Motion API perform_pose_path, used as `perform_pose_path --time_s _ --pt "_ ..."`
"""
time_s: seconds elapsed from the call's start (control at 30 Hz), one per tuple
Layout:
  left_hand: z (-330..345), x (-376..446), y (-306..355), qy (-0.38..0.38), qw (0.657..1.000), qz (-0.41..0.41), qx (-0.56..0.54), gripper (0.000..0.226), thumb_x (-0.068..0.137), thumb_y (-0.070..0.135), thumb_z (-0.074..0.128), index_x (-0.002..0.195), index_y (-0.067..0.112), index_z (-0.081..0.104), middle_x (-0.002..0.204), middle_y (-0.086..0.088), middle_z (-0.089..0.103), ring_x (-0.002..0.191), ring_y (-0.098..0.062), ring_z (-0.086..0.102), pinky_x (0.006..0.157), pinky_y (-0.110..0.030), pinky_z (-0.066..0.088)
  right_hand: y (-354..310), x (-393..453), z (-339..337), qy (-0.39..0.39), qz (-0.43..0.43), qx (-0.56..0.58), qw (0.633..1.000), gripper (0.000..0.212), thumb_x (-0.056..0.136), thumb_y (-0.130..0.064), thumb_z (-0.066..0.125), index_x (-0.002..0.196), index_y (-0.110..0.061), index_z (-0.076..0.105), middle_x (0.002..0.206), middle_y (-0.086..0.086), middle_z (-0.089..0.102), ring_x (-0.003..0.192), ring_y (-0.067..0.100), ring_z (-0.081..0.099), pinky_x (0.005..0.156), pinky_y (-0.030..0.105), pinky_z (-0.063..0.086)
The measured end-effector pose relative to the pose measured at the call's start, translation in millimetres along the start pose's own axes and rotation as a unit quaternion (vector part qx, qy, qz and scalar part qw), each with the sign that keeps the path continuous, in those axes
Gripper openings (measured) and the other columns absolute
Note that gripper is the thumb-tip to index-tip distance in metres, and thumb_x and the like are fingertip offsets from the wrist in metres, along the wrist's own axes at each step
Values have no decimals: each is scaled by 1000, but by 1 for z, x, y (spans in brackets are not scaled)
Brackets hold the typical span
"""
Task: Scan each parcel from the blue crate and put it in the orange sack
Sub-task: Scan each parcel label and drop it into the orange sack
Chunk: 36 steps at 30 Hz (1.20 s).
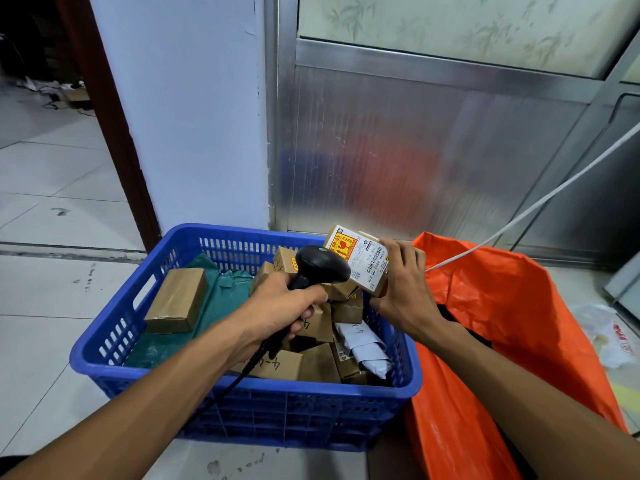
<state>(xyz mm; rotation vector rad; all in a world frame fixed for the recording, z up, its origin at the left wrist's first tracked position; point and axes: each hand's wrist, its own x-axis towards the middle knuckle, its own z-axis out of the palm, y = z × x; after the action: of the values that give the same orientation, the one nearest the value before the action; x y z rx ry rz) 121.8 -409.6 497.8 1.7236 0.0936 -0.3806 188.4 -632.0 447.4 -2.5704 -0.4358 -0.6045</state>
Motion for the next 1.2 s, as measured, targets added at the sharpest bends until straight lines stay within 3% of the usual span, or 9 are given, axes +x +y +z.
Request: perform_pose_path --time_s 1.2 --pt "1 -3 0 -16 1000 -12 -3 15 95 18 64 81 12 59 57 3 49 46 -10 42 46 -23 38 6 2 10 6 -5 -13 1000 98 65 -33 88 146 -17 35 134 4 41 122 22 32 100 37 44"
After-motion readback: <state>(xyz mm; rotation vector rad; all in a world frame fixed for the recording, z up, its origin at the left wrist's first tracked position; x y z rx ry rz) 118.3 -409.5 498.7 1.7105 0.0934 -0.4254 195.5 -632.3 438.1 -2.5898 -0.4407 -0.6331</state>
